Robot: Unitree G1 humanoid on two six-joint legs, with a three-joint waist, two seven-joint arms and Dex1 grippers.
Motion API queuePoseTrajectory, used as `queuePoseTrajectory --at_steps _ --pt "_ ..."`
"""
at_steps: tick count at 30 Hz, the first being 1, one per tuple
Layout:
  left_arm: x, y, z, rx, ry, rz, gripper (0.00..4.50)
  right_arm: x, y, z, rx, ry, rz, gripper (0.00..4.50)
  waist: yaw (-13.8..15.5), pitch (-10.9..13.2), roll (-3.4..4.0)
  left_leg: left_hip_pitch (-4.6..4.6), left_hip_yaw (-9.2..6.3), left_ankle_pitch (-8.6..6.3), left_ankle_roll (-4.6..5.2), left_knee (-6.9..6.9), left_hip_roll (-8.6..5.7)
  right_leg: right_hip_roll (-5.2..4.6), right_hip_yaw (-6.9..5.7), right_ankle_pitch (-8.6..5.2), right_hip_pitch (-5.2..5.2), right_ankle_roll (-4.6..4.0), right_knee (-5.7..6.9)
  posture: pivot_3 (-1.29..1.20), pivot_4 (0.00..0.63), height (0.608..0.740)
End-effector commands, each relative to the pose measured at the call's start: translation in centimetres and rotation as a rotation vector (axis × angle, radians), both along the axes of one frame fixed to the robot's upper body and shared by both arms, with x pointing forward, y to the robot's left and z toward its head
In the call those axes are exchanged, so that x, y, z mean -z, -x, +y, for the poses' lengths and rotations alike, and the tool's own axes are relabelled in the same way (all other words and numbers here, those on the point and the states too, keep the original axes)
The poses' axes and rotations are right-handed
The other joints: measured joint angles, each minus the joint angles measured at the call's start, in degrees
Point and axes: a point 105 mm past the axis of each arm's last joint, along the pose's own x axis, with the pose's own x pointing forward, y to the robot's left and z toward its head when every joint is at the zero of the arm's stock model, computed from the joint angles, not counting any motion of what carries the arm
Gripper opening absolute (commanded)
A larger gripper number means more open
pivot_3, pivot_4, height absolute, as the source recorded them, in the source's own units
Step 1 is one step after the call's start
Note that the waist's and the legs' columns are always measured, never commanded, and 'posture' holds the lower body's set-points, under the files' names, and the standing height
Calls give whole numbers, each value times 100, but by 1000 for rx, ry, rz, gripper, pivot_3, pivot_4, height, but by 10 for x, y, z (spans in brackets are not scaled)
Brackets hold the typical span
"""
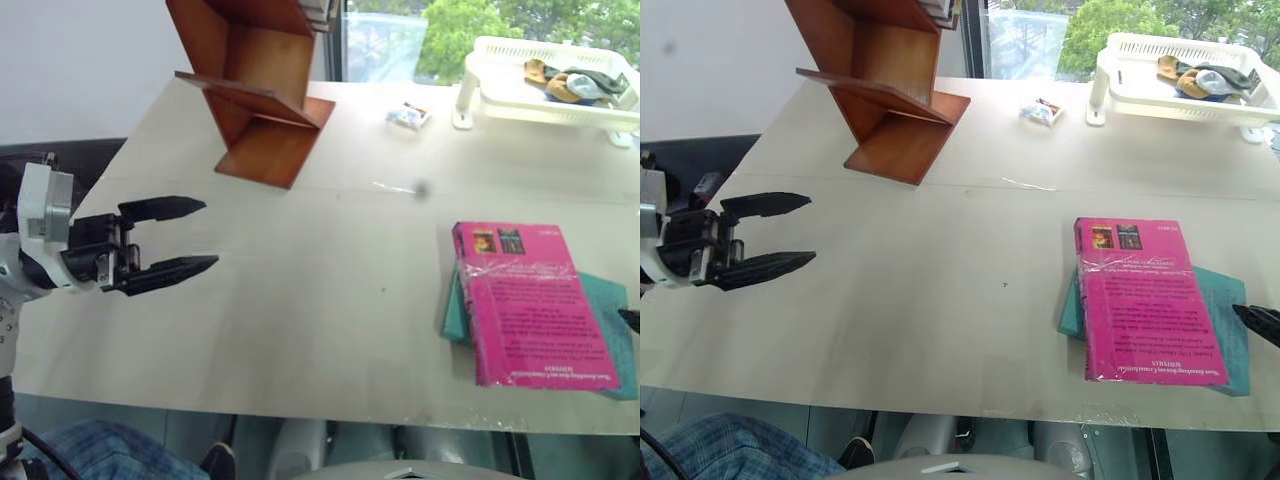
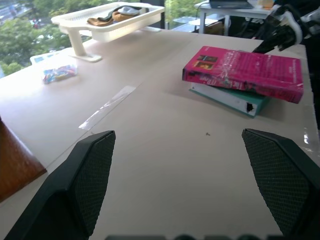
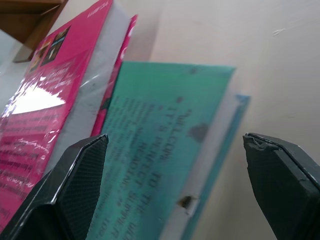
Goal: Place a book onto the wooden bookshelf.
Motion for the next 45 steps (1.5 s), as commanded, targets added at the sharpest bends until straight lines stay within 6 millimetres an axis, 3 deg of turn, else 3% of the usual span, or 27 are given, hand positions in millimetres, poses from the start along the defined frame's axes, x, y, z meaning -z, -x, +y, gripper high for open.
queuePoseTrajectory --at_steps 1,12,17,20,23,26,34,39,45 --pt "-10 9 -4 64 -13 -19 4432 -10 -12 18 -92 -11 -57 4418 -22 0 5 1 4 0 0 0 -2 -1 -1 0 0 1 0 0 150 740" --pt "-1 10 -4 94 -18 4 4432 -4 -57 73 -178 -37 -137 4418 -36 5 2 3 4 0 0 4 8 16 -7 1 -6 2 12 0 150 740" --pt "0 9 -3 86 -19 0 4432 2 -87 118 -236 -67 -165 4418 -68 8 -9 10 4 1 -1 6 9 18 -5 0 -8 1 28 0 150 740" --pt "2 8 -3 82 -18 0 4432 1 -98 133 -248 -66 -181 4418 -71 9 -10 18 7 1 -2 6 15 24 0 0 -8 1 34 0 150 740" --pt "4 8 -3 77 -22 4 4432 0 -106 138 -238 -56 -188 4418 -56 9 -11 20 7 2 -2 6 16 22 -2 0 -7 1 35 0 150 740" --pt "5 8 -3 76 -22 6 4432 -1 -109 126 -193 -18 -207 4418 -42 10 -11 19 8 1 -2 5 14 18 -2 0 -7 1 33 0 150 740" --pt "8 8 -2 67 -21 11 4432 -19 -84 88 -180 121 -270 4418 18 10 -10 13 7 1 -1 6 3 2 -5 0 -6 1 31 0 150 740" --pt "9 8 -1 67 -23 15 4432 -42 -44 96 -370 167 -397 4418 -14 11 -7 -12 1 2 -1 5 5 9 -6 0 -29 0 34 0 150 740" --pt "9 3 0 66 -34 11 4432 -49 -25 109 -453 163 -388 4418 -43 11 -7 -25 4 2 -1 14 5 11 -8 0 -42 1 38 0 150 740"
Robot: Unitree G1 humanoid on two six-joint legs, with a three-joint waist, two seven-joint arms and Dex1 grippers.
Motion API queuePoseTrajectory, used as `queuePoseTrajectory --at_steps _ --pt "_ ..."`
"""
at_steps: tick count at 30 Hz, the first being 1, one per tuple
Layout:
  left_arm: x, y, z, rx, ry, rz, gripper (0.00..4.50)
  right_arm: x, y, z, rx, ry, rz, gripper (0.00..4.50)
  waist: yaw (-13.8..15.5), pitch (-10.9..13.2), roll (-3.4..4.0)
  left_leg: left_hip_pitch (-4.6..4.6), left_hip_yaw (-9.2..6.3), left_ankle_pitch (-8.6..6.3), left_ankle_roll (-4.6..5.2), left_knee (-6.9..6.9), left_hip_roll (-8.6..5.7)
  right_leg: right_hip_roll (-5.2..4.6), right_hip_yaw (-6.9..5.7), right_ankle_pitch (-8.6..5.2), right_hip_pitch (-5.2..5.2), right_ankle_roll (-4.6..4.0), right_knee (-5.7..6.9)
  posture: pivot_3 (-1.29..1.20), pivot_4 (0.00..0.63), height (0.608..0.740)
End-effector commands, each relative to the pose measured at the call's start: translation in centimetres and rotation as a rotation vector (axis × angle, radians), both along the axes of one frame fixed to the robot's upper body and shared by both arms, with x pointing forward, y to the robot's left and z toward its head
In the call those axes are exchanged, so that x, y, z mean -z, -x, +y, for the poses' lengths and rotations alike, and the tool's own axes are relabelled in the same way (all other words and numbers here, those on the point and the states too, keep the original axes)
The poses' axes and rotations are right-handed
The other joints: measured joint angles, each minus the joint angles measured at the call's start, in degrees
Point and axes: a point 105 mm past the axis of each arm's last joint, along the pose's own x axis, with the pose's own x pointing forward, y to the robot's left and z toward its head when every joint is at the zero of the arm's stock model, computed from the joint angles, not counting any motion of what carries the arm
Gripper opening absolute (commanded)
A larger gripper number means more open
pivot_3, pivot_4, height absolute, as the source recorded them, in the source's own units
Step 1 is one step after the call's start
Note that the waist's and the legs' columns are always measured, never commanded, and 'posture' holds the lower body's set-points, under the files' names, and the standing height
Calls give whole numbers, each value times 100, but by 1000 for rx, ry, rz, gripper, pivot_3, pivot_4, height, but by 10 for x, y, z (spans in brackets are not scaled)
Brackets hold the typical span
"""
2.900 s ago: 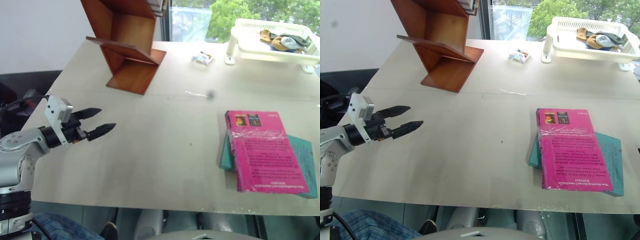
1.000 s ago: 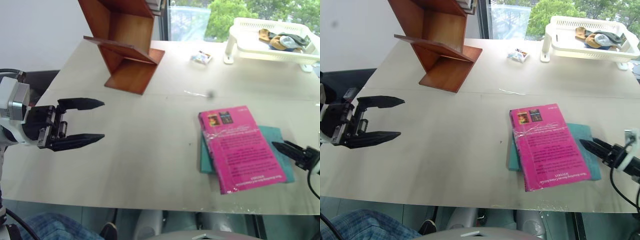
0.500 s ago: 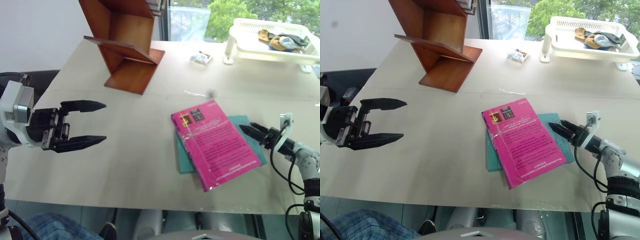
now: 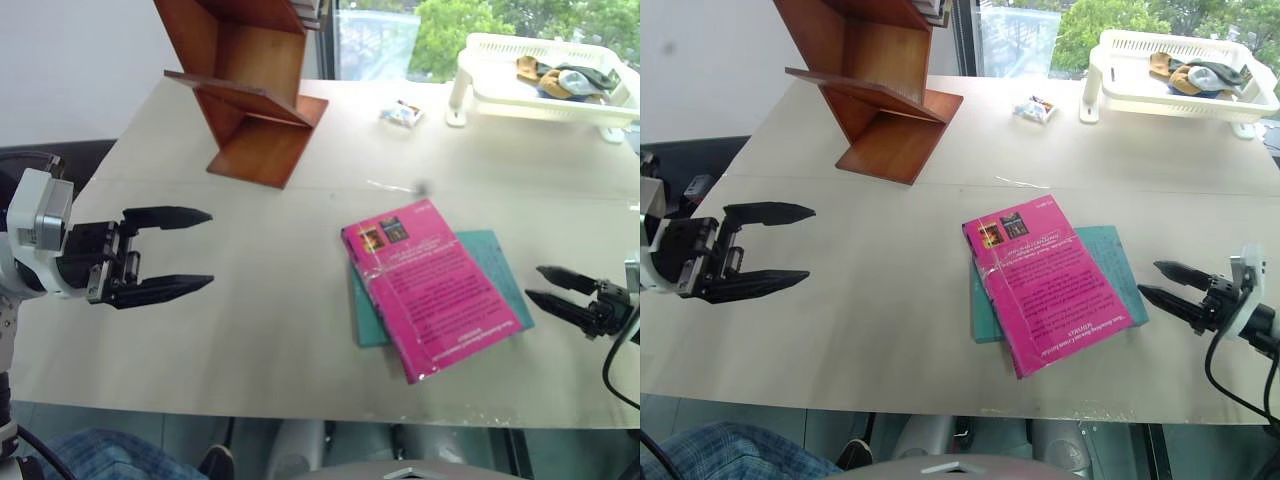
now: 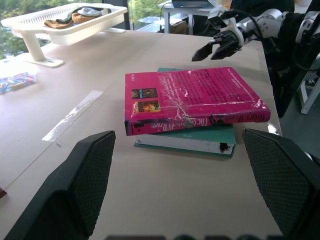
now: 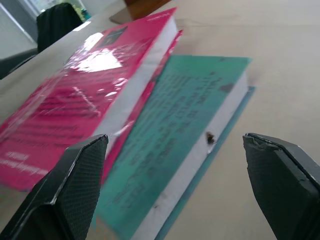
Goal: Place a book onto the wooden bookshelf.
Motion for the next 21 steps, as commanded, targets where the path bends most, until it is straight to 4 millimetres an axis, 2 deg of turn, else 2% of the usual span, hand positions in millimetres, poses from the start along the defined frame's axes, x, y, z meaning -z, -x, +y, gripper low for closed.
queuePoseTrajectory --at_steps 1,4,7,9,12,21 --pt "-5 0 0 10 -12 -32 4432 -17 10 9 -60 2 -29 4418 8 0 0 0 0 0 0 1 0 0 0 0 0 0 1 0 150 740" --pt "-5 -1 0 10 -15 -32 4432 -7 24 21 -127 1 57 4418 42 0 -1 -15 -11 0 0 1 0 -1 0 0 -5 0 -4 0 150 740" --pt "-4 -2 0 7 -18 -31 4432 9 35 42 -211 13 130 4418 56 0 -2 -25 -14 0 0 3 -1 0 -1 0 -14 0 -4 0 150 740" --pt "-3 -2 0 6 -20 -31 4432 15 33 56 -225 11 130 4418 35 -3 -5 -25 -12 0 0 4 -1 0 -1 0 -16 0 0 0 150 740" --pt "-4 -2 0 4 -21 -34 4432 12 28 73 -243 -29 105 4418 9 -3 -6 -21 -11 1 -1 9 2 5 -1 0 -17 1 7 0 150 740" --pt "-3 -3 1 -21 -15 -42 4432 13 20 110 -316 -78 95 4418 31 -4 -8 -26 -13 1 -1 11 2 5 -1 0 -27 1 8 0 150 740"
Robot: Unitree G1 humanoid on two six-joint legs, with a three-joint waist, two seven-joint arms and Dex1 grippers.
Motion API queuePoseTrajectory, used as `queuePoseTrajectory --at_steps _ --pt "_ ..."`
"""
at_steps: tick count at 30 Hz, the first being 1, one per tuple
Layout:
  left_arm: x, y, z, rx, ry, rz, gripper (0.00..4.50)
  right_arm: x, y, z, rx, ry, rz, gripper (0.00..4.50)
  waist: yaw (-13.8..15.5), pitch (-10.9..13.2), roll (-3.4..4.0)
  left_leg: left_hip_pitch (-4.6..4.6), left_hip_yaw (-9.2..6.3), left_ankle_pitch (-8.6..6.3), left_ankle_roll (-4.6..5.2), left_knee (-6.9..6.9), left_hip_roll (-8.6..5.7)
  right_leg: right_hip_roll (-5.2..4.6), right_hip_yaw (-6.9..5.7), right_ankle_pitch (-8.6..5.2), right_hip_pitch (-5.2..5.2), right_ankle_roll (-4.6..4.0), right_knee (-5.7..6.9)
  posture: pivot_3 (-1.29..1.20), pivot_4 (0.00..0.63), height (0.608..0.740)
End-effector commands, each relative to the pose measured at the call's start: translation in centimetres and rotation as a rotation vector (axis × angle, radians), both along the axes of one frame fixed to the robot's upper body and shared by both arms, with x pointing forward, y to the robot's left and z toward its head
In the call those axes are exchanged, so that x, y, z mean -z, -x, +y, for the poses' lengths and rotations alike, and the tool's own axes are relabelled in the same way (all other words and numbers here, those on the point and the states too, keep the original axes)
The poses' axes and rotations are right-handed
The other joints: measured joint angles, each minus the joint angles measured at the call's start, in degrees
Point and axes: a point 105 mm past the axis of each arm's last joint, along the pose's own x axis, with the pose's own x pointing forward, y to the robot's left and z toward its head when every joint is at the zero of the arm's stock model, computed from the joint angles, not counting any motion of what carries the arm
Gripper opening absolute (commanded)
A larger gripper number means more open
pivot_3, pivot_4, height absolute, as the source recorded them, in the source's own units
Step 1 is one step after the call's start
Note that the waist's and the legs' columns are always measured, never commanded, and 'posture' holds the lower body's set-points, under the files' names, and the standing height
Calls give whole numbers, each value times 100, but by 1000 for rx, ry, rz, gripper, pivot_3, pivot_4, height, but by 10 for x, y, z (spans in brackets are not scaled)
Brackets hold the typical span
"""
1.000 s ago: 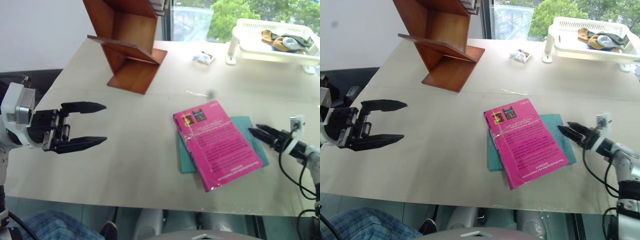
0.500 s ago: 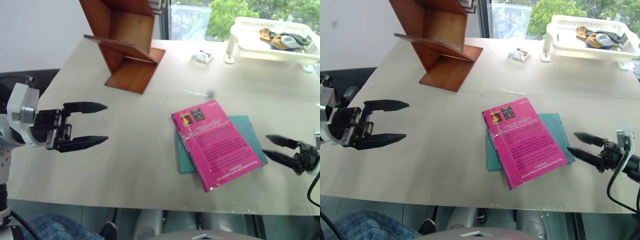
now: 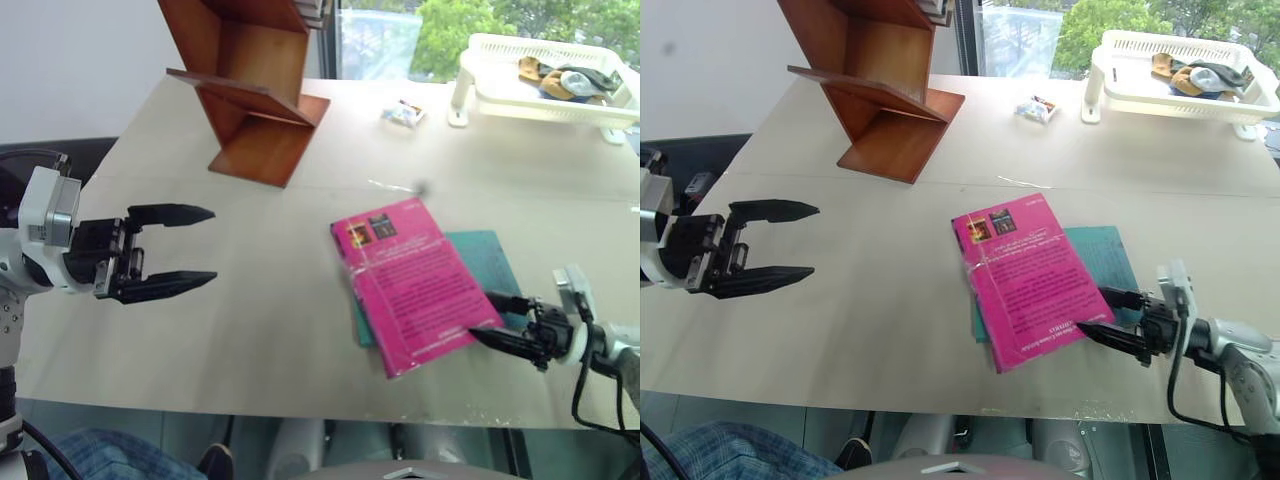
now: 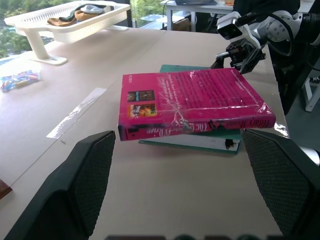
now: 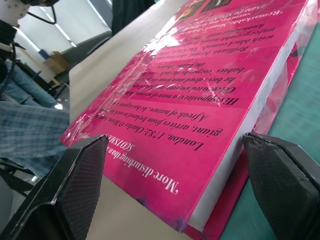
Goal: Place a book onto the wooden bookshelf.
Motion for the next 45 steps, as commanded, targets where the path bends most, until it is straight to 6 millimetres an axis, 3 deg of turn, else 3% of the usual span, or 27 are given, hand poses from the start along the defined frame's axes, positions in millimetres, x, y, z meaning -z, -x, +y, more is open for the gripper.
queuePoseTrajectory --at_steps 1,18,26,30,35,40,45 --pt "-5 1 2 -13 -1 -36 4432 -2 4 15 -47 -21 9 4418 4 0 0 -1 0 0 0 0 0 0 -1 0 -1 0 0 0 150 740" --pt "-5 0 5 -33 1 -36 4432 3 13 29 -73 -52 42 4418 5 -2 -3 0 1 0 0 2 0 0 -2 0 -1 0 5 0 150 740" --pt "3 -3 8 -63 15 -1 4432 1 6 -8 19 29 -35 4418 28 -3 -5 0 4 0 0 6 -1 0 -2 1 -1 1 7 0 150 740" --pt "14 -8 13 -105 18 39 4432 -15 9 -45 79 83 -103 4418 70 -3 -4 0 4 0 1 7 -2 -1 -4 1 0 1 7 0 150 740" --pt "31 -13 5 -127 38 136 4432 -37 16 -90 142 195 -157 4418 119 -3 -3 1 5 0 1 8 -2 0 -3 1 0 1 8 0 150 740" --pt "62 -12 -27 -75 140 327 4432 -93 34 -101 101 267 -265 4418 126 -4 1 -2 7 0 1 11 -1 1 -1 1 3 1 12 0 150 740" --pt "74 -21 -56 -52 290 503 4432 -139 42 -96 101 216 -366 4418 130 -5 -3 -3 -3 0 1 19 4 8 -3 1 10 1 11 0 150 740"
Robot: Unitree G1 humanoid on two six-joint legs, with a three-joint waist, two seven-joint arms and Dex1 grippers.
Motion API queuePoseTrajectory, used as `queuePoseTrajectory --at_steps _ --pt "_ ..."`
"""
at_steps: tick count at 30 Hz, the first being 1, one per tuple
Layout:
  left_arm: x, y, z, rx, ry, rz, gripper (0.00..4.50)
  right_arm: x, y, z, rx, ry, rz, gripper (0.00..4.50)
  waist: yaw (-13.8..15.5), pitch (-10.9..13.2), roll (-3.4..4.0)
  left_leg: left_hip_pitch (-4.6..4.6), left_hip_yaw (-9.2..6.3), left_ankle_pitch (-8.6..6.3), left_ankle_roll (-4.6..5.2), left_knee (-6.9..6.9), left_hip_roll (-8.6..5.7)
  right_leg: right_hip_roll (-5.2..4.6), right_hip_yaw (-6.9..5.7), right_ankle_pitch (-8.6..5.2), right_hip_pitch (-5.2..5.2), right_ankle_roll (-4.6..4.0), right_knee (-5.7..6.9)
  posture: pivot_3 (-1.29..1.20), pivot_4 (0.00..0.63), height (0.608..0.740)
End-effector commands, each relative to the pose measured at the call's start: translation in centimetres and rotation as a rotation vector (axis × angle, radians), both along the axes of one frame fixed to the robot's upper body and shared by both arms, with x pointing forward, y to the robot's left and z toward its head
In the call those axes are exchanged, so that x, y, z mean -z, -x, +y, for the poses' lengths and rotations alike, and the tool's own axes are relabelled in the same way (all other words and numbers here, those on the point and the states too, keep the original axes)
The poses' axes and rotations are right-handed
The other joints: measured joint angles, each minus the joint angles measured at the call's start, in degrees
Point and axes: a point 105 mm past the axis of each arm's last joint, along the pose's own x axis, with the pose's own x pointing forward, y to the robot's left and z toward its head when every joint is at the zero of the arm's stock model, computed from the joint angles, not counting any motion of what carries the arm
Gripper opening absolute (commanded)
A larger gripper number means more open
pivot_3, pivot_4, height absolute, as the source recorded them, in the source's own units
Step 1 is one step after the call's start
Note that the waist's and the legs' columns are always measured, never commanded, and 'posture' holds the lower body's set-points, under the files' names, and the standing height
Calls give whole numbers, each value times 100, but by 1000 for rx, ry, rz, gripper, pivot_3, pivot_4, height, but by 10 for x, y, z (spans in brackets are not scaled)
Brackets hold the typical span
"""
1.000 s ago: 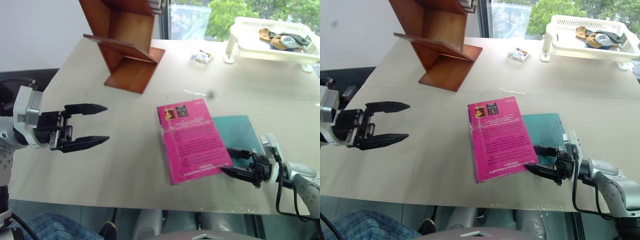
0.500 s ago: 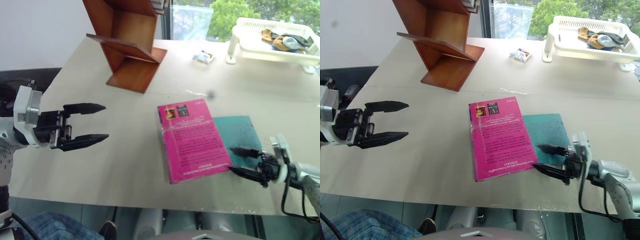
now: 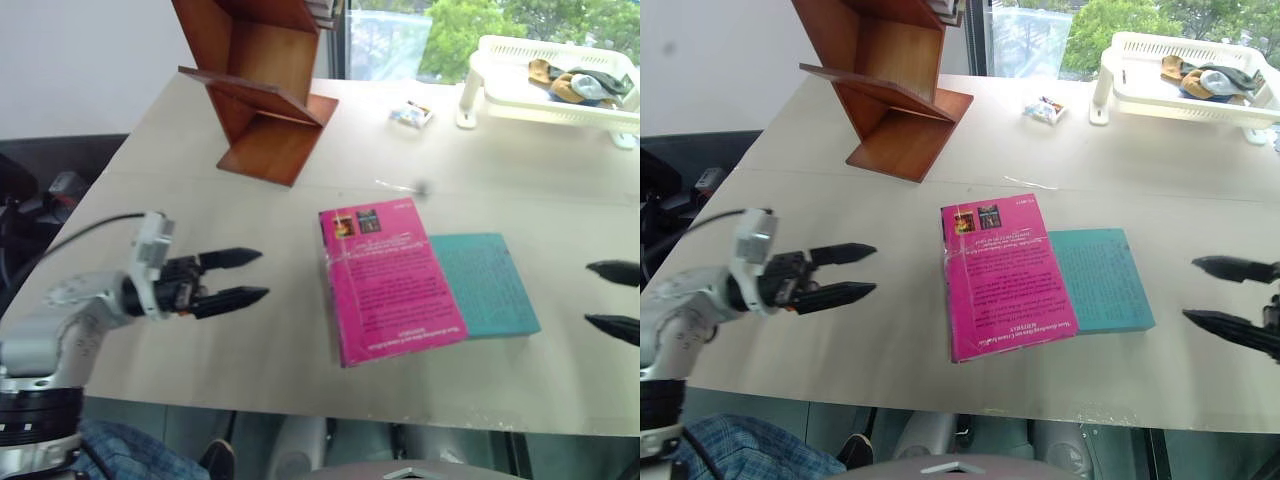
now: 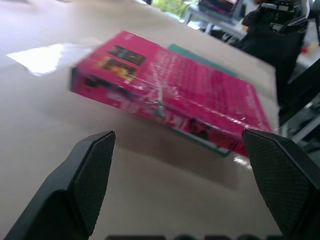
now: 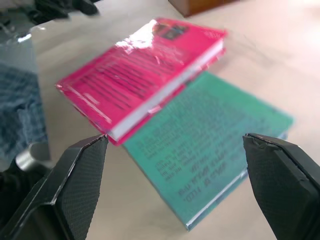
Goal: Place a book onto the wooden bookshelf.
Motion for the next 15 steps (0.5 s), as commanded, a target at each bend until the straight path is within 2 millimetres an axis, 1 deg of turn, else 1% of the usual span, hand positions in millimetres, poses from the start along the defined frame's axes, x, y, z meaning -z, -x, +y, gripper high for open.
queuePoseTrajectory --at_steps 1,3,5,8,13,15 --pt "-4 -8 -19 5 96 101 4432 -36 8 6 -28 -58 -103 4418 3 0 1 0 -4 0 0 4 0 1 0 0 4 0 1 0 150 740" --pt "1 -17 -27 -6 134 192 4432 -40 11 7 -35 -50 -108 4418 15 1 1 3 -17 0 0 25 0 2 -3 0 17 0 5 0 150 740" --pt "10 -21 -34 -3 129 270 4432 -43 14 9 -42 -44 -110 4418 18 0 0 2 -28 -1 1 40 0 4 -15 0 28 1 5 0 150 740" --pt "21 -25 -43 6 116 353 4432 -50 17 10 -45 -88 -148 4418 13 0 1 2 -25 -2 3 47 -4 5 -15 1 33 2 4 0 150 740" --pt "27 -30 -56 51 152 475 4432 -50 23 9 -41 -95 -152 4418 13 1 0 1 -28 -2 3 49 -4 19 -16 1 33 2 4 0 150 740" --pt "34 -29 -62 68 114 484 4432 -49 28 10 -37 -93 -151 4418 19 1 0 0 -29 -2 3 49 -4 21 -16 1 33 2 4 0 150 740"
